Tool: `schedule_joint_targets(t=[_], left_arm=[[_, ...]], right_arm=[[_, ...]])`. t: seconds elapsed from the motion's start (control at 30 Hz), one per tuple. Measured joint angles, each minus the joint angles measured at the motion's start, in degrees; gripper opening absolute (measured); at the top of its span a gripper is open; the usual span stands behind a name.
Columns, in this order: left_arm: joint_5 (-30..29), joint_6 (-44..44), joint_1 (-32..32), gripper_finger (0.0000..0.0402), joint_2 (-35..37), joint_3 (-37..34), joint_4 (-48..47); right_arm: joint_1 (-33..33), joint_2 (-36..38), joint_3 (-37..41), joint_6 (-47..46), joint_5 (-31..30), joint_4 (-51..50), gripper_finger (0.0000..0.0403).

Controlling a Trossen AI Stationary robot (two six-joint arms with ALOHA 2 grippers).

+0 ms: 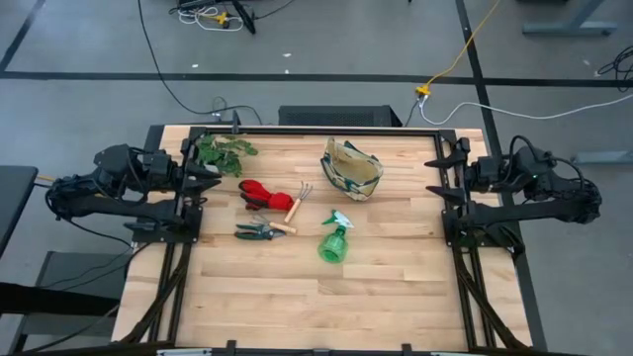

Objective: Pick & Place Garden tools in Gardening bag
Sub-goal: Put the top brown hand rake into the patterned white gardening bag

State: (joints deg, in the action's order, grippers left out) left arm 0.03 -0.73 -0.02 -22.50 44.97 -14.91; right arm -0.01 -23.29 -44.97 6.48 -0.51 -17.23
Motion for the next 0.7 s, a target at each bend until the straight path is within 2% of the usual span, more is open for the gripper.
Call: schedule_joint_targets(t=[0.3,0.7], left_arm=[[0.0,0.0,0.0,0.0055,0.0,0.0,-0.4],[-0.6,0.0,0.0,0.0055,0.0,0.0,-2.9]], right_arm=[[0.0,0.0,0.0,-4.1,0.0,6.1,0.0263],[0.0,-0.9,0.0,-3.4,-0.1,8.9,0.0263]])
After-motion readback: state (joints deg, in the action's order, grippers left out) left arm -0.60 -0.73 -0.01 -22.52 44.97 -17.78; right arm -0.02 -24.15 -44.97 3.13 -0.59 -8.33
